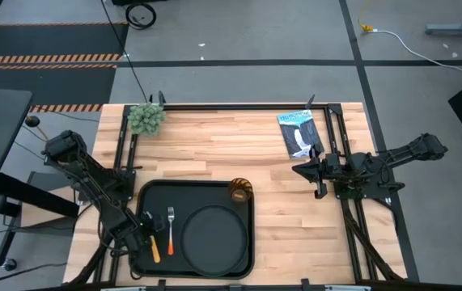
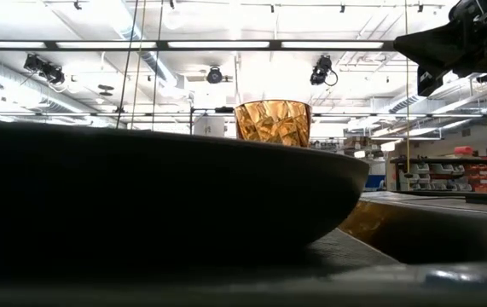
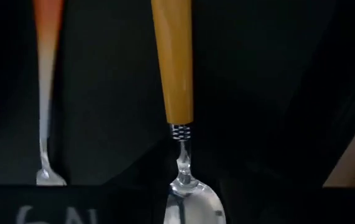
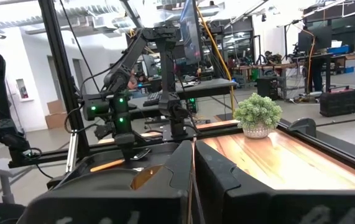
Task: Pick and place plate/cup/fork/spoon on tray
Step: Put the yellow spoon on the black tray on the left of the orange fork
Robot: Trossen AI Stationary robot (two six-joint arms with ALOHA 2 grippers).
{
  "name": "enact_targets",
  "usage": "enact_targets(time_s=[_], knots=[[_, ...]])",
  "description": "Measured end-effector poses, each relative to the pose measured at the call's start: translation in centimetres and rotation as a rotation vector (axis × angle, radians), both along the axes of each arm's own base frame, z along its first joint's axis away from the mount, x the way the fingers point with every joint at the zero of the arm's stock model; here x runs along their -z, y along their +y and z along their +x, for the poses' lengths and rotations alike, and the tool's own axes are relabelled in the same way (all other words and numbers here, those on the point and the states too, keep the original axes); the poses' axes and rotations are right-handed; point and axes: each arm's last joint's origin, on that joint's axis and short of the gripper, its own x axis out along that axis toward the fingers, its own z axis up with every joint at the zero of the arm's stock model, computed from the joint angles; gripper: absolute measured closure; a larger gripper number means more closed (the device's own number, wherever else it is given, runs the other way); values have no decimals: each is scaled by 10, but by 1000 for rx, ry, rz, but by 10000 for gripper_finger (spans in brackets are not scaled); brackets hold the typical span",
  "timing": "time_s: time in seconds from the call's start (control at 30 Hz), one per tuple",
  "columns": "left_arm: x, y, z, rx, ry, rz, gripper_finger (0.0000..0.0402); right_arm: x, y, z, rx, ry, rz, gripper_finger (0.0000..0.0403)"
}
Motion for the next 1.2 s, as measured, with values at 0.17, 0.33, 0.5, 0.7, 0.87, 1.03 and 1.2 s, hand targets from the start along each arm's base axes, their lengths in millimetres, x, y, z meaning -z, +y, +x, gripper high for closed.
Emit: enact_targets(time_s=[0.17,0.33,0.5,0.7,0.87,1.03,1.2], knots=[[0,7,9,84,14,4,292,0,0,0,0,-1,0,380],[0,8,11,116,7,11,311,0,0,0,0,0,0,380],[0,8,11,167,11,11,326,0,0,0,0,0,0,380],[-2,7,12,169,14,16,339,0,0,0,0,0,0,380],[-5,5,13,172,5,16,348,0,0,0,0,0,0,380],[-5,6,13,195,3,22,350,0,0,0,0,0,0,380],[-5,7,15,214,-8,34,351,0,0,0,0,0,0,380]])
